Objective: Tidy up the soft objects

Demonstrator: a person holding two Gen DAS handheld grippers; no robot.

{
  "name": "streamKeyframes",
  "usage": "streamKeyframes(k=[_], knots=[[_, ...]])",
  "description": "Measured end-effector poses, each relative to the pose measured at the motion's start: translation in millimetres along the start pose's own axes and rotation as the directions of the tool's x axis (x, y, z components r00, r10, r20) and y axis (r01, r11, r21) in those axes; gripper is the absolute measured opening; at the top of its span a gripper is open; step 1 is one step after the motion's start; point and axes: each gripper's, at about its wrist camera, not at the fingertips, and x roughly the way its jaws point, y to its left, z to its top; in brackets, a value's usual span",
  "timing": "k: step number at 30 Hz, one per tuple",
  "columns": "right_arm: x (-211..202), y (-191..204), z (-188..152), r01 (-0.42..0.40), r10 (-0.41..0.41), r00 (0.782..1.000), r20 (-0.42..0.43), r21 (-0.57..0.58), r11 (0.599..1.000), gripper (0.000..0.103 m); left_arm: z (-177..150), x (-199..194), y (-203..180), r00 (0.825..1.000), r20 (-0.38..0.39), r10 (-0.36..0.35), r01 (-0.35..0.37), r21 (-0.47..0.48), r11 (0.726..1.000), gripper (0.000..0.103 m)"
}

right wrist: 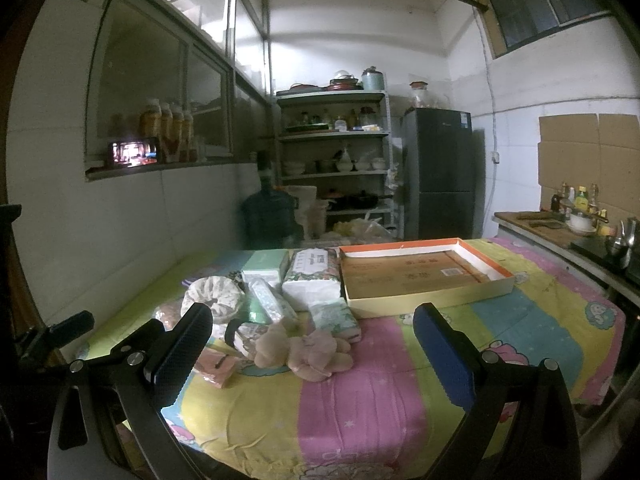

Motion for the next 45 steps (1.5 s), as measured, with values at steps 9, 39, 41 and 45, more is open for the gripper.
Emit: streamKeyframes(k=[9, 39, 41, 45], knots=[[0, 0, -1, -0.001, 0.001, 1.0, -0.001, 0.002, 1.0, 0.101, 0, 0, 0, 1.0, -0.002, 0.0, 0.0, -0.001, 1.0, 0.092], [86, 6, -44, -0.2, 0.202, 0.963, -0.18, 0.031, 0.979, 0.101, -42, 99, 35, 0.973, -0.227, -0.045, 0.018, -0.118, 0.993, 0.093], [90, 3, -46, -0.202, 0.206, 0.961, -0.183, 0.039, 0.979, 0.101, -45, 108, 36, 0.968, -0.245, -0.051, 0.018, -0.133, 0.991, 0.093], [100, -2, -48, -0.206, 0.212, 0.958, -0.193, 0.052, 0.977, 0.101, -46, 111, 25, 0.972, -0.231, -0.04, 0.014, -0.112, 0.994, 0.093]])
